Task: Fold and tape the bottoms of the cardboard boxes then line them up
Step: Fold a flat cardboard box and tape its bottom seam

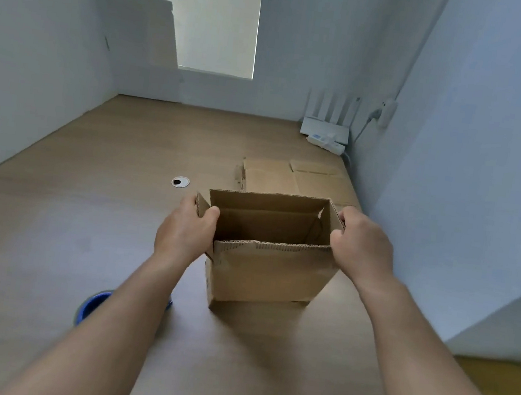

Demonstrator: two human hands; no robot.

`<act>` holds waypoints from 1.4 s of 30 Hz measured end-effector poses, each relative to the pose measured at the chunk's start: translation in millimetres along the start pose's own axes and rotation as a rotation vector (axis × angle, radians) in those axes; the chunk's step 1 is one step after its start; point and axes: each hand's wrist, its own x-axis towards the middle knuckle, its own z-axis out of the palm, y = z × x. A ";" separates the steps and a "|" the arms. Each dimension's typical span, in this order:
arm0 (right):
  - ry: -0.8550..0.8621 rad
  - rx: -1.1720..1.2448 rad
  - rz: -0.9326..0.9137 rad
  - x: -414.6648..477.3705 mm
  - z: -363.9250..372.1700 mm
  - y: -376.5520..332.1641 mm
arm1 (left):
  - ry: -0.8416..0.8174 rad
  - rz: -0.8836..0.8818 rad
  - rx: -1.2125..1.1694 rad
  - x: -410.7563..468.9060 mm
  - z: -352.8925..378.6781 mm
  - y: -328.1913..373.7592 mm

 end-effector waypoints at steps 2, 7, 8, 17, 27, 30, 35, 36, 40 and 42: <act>0.009 0.016 0.014 0.0 0.4 5.1 | -0.039 0.028 -0.252 -11.3 1.8 -2.3; -0.008 0.178 -0.058 -0.1 4.3 13.9 | -0.192 0.191 -0.391 -32.9 13.2 -14.9; -0.055 0.234 -0.092 -1.8 5.7 17.1 | -0.200 0.213 -0.385 -32.6 14.5 -17.2; -0.240 0.136 -0.255 13.4 12.9 23.0 | -0.018 0.340 -0.119 -17.5 23.8 -6.6; -0.282 0.119 -0.307 35.1 17.3 25.4 | -0.243 0.258 -0.042 1.1 18.5 -14.6; -0.316 0.267 -0.316 34.7 22.5 30.0 | -0.306 0.209 -0.214 4.1 16.4 -23.1; -0.449 0.422 -0.261 24.4 43.0 33.7 | -0.470 0.235 -0.310 5.3 14.6 -28.3; -0.462 0.389 -0.254 24.7 47.6 35.8 | -0.476 0.233 -0.324 5.1 16.5 -28.6; -0.448 0.509 -0.114 29.4 57.2 47.3 | -0.235 0.182 -0.324 0.8 30.4 -30.0; -0.351 0.605 -0.025 32.0 61.9 49.6 | -0.068 0.160 -0.260 1.8 37.3 -29.7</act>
